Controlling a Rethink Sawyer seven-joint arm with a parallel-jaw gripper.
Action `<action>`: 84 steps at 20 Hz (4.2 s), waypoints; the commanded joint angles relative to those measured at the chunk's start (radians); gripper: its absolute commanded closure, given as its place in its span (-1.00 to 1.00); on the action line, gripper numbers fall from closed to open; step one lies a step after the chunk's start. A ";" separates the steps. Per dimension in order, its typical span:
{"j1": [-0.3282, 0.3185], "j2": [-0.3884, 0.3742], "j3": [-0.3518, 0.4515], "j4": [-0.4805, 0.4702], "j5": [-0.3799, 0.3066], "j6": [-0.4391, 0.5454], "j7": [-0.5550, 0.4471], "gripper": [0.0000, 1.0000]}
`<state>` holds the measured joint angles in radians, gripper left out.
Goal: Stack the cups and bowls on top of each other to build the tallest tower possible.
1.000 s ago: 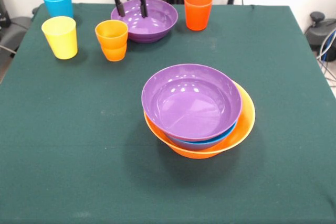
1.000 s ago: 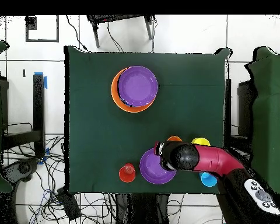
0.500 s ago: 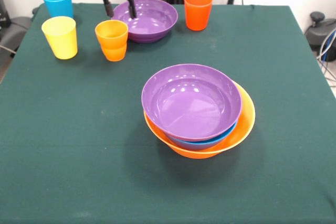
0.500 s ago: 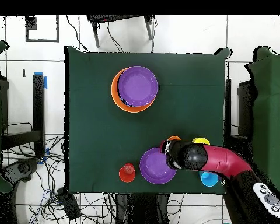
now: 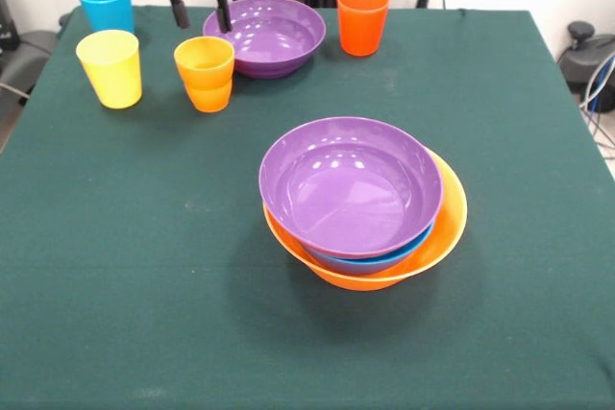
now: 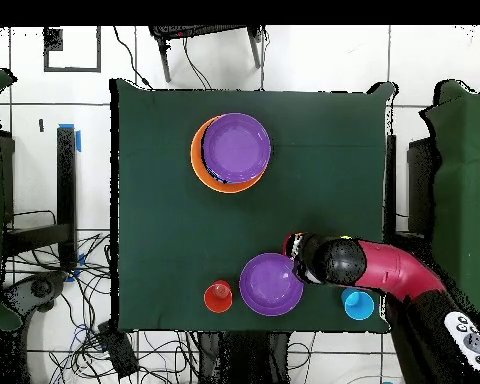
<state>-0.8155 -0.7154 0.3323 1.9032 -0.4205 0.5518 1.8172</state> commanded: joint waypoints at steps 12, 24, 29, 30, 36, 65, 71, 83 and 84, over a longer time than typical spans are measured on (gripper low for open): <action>0.073 0.054 0.039 -0.052 -0.061 -0.009 -0.031 -1.00; 0.096 0.010 0.029 -0.046 -0.049 0.012 -0.026 -1.00; 0.104 0.020 0.024 -0.055 -0.051 0.003 -0.019 -1.00; 0.105 0.023 0.024 -0.056 -0.052 -0.001 -0.017 -1.00; 0.103 0.041 0.032 -0.061 -0.049 -0.016 -0.016 -1.00; 0.080 0.229 0.053 -0.154 -0.091 -0.170 -0.046 -1.00; 0.075 0.299 0.064 -0.210 -0.099 -0.205 -0.058 -1.00; 0.025 0.310 0.118 -0.215 -0.083 -0.176 -0.096 1.00; 0.021 0.308 0.122 -0.216 -0.083 -0.173 -0.100 1.00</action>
<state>-0.7933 -0.4953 0.3366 1.7589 -0.4495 0.4048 1.8172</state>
